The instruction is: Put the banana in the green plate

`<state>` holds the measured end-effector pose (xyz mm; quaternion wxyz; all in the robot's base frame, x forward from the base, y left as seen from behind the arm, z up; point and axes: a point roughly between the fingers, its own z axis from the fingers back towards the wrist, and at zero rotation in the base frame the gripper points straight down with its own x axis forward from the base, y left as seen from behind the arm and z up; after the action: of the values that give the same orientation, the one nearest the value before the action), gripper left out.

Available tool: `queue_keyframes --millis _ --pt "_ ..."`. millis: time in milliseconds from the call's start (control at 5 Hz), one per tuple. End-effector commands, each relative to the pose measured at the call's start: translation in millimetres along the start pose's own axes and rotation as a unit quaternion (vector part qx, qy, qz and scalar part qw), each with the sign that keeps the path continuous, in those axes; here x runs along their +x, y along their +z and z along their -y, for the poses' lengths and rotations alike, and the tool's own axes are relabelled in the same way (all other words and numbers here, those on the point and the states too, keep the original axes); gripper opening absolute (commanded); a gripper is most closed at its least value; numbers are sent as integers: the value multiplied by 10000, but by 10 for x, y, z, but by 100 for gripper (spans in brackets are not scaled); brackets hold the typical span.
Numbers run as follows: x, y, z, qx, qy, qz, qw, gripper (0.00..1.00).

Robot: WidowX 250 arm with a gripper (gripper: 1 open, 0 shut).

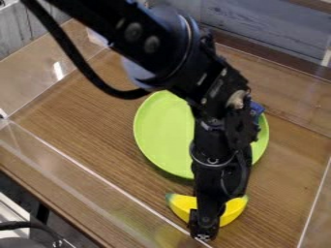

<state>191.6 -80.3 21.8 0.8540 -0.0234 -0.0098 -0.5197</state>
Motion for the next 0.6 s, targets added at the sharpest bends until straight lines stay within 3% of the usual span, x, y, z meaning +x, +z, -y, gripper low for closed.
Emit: queue_keyframes --millis 0,400 --pt "12 13 -38 53 19 75 10000 0" --pt "5 8 -52 54 21 93 9999 0"
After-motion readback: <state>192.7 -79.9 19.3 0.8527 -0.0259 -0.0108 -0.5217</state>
